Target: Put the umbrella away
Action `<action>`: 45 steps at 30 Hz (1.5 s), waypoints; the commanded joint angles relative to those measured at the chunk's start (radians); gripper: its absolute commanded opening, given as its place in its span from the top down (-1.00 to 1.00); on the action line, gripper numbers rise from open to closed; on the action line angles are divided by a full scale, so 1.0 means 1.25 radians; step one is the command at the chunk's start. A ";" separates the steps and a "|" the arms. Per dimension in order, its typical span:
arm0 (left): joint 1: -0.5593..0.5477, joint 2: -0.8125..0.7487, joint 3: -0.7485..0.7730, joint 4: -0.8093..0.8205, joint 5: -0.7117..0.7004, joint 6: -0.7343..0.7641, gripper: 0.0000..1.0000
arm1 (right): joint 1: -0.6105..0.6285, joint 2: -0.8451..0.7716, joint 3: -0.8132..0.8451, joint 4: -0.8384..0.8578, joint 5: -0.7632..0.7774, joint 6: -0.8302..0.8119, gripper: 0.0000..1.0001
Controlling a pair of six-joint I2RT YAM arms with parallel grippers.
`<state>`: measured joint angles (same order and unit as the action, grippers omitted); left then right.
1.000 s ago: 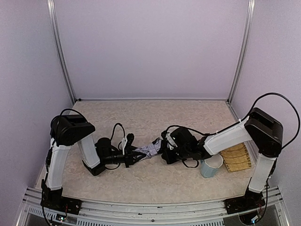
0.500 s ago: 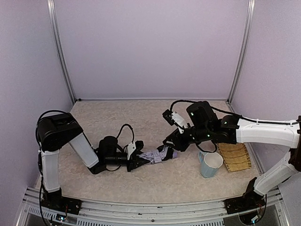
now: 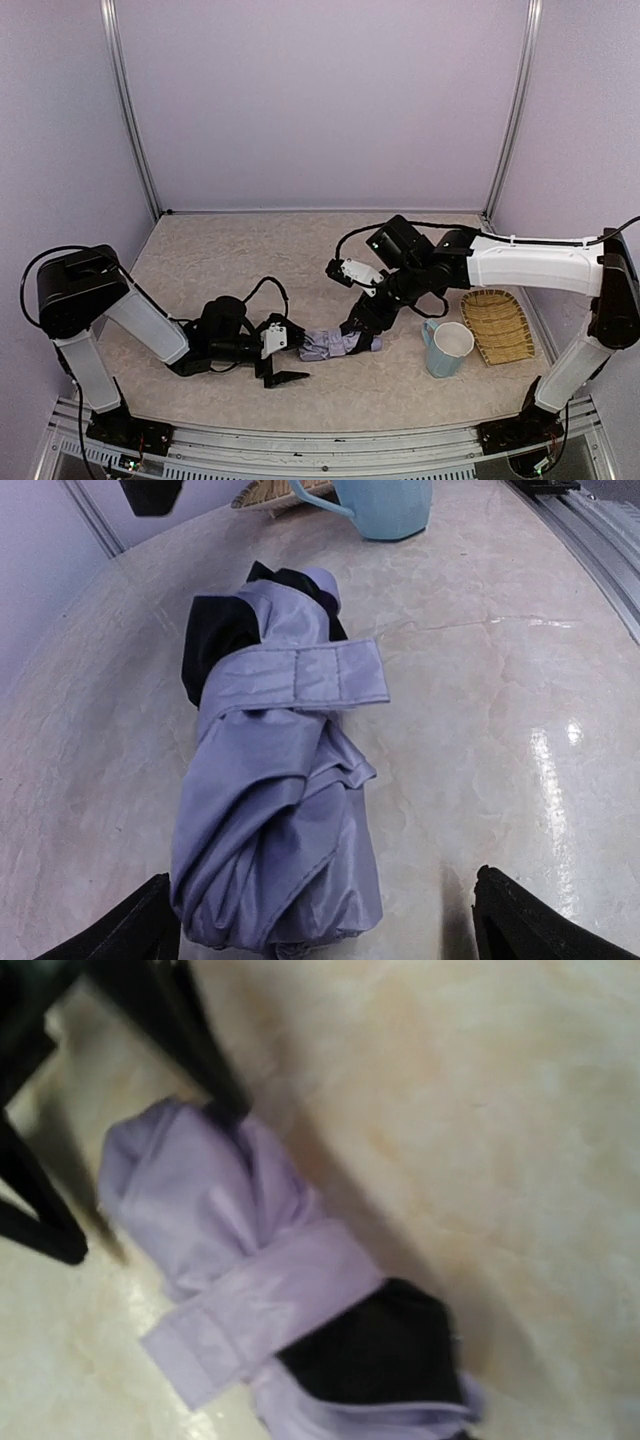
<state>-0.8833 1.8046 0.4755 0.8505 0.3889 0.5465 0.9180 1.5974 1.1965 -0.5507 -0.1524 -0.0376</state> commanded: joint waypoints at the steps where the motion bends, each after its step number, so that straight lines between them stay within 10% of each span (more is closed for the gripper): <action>1: -0.003 -0.090 -0.029 0.007 -0.031 -0.045 -0.98 | 0.058 0.030 0.012 0.009 0.019 -0.103 -0.29; 6: 0.009 -0.187 -0.113 0.096 -0.012 -0.176 -0.97 | 0.110 0.090 0.003 0.079 0.123 -0.254 -0.78; 13: 0.022 -0.263 -0.221 0.205 -0.073 -0.317 -0.98 | 0.116 0.212 0.065 0.092 0.208 -0.369 -0.82; 24: 0.064 -0.426 -0.308 0.185 -0.141 -0.370 -0.97 | 0.116 0.293 0.142 0.035 0.182 -0.319 0.45; 35: 0.151 -0.530 -0.289 -0.022 -0.306 -0.443 -0.98 | -0.002 0.313 0.186 -0.028 -0.690 -0.009 0.63; 45: 0.152 -0.486 -0.266 -0.046 -0.235 -0.460 -0.98 | -0.078 0.539 0.297 -0.133 -0.673 -0.061 0.40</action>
<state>-0.6968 1.1790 0.1120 0.8078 0.0532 -0.0109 0.8597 2.2345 1.5204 -0.6708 -0.9775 -0.1017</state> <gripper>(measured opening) 0.987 0.280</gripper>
